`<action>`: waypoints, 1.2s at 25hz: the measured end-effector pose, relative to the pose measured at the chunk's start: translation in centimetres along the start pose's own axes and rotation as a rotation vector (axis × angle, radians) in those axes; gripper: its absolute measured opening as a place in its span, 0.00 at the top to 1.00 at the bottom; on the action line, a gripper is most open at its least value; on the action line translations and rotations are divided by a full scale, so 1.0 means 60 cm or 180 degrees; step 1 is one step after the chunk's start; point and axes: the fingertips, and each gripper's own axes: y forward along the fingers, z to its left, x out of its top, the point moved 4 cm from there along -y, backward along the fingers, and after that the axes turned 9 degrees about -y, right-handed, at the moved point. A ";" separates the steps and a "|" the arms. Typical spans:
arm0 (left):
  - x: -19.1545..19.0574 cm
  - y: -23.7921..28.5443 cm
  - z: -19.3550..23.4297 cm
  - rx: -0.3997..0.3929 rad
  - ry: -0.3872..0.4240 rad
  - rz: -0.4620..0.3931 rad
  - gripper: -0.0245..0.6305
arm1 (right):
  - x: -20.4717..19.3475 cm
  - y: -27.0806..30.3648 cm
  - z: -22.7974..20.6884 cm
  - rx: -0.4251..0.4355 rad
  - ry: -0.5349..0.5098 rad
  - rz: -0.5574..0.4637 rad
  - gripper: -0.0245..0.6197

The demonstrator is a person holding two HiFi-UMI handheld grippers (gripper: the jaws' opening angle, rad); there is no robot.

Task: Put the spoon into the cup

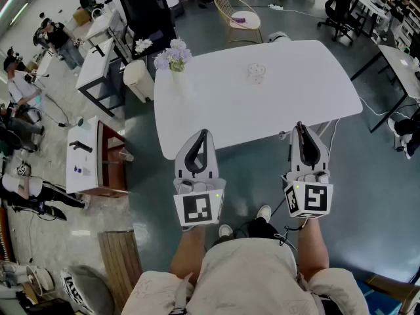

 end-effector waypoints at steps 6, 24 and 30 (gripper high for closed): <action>-0.009 0.031 -0.019 -0.0036 0.0018 0.0040 0.96 | -0.015 0.017 -0.025 -0.0006 0.0012 -0.0003 0.89; -0.050 0.178 -0.230 -0.0149 0.0132 0.0163 0.96 | -0.110 0.033 -0.247 -0.0050 0.0206 -0.0058 0.90; -0.061 0.226 -0.311 -0.0246 0.0186 0.0188 0.96 | -0.139 0.031 -0.328 -0.0110 0.0248 -0.0019 0.89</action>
